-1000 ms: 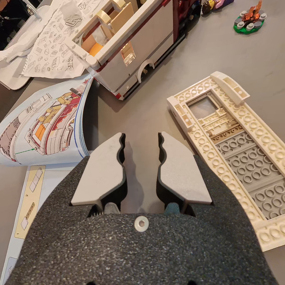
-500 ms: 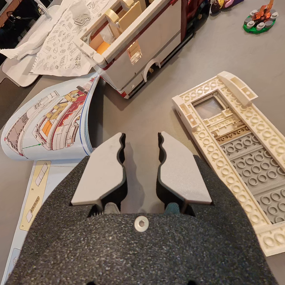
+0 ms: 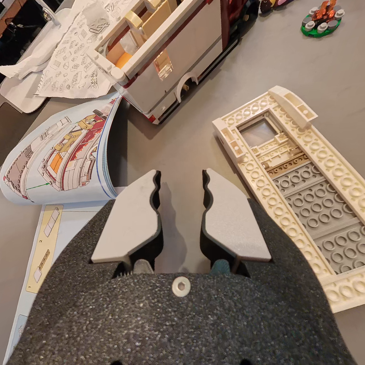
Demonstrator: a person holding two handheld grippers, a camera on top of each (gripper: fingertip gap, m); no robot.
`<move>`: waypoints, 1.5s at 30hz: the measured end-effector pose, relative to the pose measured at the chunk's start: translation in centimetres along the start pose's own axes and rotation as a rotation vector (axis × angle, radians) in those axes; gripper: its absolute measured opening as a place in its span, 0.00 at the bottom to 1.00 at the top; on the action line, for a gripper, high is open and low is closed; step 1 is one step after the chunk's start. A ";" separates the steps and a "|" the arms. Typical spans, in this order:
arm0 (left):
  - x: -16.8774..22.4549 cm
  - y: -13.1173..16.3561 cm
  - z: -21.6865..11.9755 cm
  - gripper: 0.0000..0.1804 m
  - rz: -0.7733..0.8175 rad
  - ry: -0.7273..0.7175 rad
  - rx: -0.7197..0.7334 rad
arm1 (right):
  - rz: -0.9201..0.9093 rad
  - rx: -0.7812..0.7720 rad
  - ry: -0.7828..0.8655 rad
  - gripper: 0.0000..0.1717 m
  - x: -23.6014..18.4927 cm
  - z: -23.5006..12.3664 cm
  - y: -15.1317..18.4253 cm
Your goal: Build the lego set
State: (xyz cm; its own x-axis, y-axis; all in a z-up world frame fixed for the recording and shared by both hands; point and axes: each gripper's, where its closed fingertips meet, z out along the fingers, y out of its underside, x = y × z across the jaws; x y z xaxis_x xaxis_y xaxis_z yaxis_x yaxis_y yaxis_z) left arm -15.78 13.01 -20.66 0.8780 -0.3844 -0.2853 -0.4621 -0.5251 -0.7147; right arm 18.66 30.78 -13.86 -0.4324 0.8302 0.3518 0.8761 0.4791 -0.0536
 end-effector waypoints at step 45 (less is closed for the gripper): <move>1.1 -0.3 0.0 0.23 -0.002 0.028 0.000 | 0.377 -0.003 -0.078 0.09 -4.0 -1.3 0.0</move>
State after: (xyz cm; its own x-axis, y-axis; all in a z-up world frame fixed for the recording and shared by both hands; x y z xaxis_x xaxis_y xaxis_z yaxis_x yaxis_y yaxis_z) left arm -14.73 12.75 -20.77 0.8751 -0.4046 -0.2654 -0.4600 -0.5257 -0.7156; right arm 20.68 27.05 -14.04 -0.0942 0.9674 0.2352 0.9774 0.1348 -0.1630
